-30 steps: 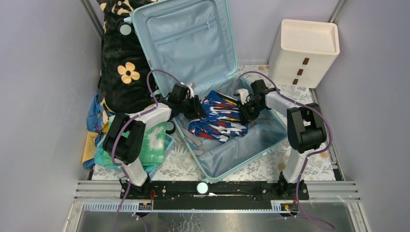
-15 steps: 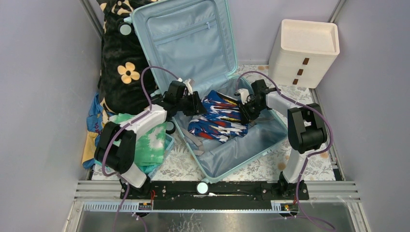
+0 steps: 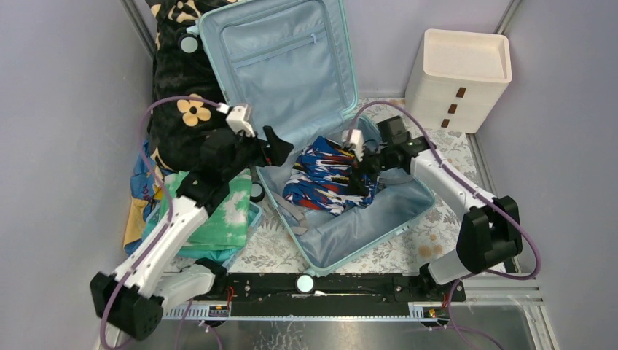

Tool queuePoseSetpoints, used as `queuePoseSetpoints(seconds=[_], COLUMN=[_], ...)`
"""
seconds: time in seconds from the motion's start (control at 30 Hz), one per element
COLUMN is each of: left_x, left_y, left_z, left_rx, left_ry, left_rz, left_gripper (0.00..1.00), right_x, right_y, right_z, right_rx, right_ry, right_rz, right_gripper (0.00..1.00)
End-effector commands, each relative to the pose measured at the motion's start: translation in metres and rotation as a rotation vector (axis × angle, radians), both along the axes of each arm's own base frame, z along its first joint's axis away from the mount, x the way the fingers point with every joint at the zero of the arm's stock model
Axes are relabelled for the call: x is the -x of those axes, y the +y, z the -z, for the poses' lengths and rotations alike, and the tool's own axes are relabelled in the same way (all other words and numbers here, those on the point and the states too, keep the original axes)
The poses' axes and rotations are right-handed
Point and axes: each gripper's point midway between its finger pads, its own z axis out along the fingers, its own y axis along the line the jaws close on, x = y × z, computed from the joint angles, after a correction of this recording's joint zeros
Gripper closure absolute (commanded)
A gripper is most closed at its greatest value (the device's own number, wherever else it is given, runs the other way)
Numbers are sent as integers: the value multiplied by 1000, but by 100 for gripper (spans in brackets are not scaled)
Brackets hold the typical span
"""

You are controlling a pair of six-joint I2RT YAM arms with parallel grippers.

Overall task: Open, take out, and arrange the luggage
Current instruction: Pick up the clothes from the luggage.

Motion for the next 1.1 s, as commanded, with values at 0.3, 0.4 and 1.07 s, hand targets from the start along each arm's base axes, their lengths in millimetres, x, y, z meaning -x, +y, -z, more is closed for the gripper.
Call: queuePoseSetpoints(seconds=[0.3, 0.4, 1.07], left_x=[37, 43, 45], left_y=[39, 44, 37], left_z=[-59, -61, -42], left_rx=[198, 202, 263], left_ry=[-225, -232, -185], left_rz=[-140, -154, -136], left_gripper=[1, 1, 1], right_x=[32, 20, 3], right_y=[107, 109, 76], right_z=[32, 48, 120], right_rx=[202, 282, 599], right_ry=[-413, -474, -486], right_rz=[-232, -161, -94], right_gripper=[1, 3, 44])
